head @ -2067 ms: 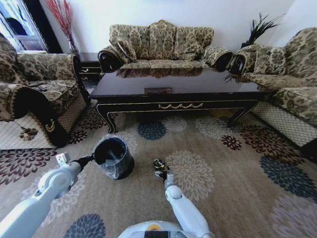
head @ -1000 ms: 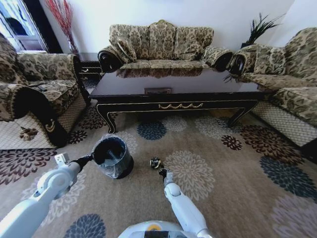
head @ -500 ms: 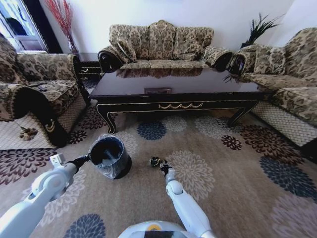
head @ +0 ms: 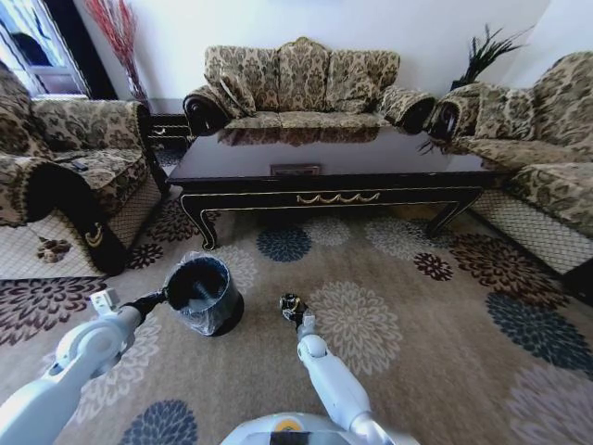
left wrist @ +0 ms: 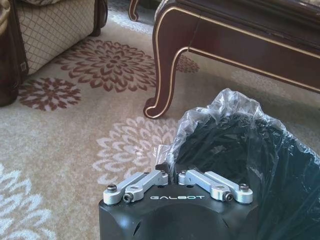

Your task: Move to the front of the table and pick up the trash from the floor, then place it into the trash bin.

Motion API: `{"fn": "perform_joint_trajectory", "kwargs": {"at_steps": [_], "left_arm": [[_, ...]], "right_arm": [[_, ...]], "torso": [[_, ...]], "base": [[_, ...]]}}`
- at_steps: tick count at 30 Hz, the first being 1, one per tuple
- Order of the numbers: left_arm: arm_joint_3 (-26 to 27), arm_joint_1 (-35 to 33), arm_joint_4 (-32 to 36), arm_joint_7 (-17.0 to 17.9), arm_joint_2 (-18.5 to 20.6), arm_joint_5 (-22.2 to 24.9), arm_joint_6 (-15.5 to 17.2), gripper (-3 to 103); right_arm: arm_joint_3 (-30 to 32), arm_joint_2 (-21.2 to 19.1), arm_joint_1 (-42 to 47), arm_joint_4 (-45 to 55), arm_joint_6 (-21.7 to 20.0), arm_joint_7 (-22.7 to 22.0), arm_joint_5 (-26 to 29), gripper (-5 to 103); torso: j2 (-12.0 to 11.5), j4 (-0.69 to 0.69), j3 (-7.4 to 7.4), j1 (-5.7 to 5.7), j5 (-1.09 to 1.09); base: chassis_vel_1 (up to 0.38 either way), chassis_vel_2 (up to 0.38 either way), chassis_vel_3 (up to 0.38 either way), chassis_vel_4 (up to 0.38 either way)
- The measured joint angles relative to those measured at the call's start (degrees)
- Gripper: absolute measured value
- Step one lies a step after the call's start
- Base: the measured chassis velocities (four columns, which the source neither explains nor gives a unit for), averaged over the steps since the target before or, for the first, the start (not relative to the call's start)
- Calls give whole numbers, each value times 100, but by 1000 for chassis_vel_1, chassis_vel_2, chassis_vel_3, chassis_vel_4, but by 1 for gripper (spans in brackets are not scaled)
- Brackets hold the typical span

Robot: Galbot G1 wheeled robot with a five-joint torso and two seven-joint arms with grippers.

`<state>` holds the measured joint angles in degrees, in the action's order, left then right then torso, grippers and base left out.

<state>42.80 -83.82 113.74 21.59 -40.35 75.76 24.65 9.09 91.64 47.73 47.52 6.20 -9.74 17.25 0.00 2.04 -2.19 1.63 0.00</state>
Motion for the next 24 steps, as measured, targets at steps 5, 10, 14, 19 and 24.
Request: {"fn": "perform_joint_trajectory", "kwargs": {"at_steps": [5, 10, 14, 19, 24], "left_arm": [[-117, 74, -36, 0, -37, -19, -20, 3], [-195, 129, -46, 5, -47, -25, -23, 3], [-238, 161, -56, 10, -38, -35, -30, 3], [-278, 181, -52, 15, -41, -44, -31, 3], [-340, 187, -23, 17, -51, -68, -31, 3]], "right_arm": [[-1, 0, 1, 102, -7, 11, 21, 69], [-18, -8, 30, 157, -21, 26, 3, 52], [-30, -81, 109, 320, -62, 33, -26, 30], [-34, -133, 158, 440, -91, 29, -29, 20], [-39, -271, 252, 701, -151, -25, 11, 5]], "torso": [[0, 2, 0, 0, 0], [0, 1, 0, 0, 0], [0, 1, 0, 0, 0], [0, 1, 0, 0, 0], [0, 0, 0, 0, 1]], "base": [[0, 0, 0, 0], [0, 0, 0, 0], [0, 0, 0, 0], [0, 0, 0, 0], [0, 0, 0, 0]]}}
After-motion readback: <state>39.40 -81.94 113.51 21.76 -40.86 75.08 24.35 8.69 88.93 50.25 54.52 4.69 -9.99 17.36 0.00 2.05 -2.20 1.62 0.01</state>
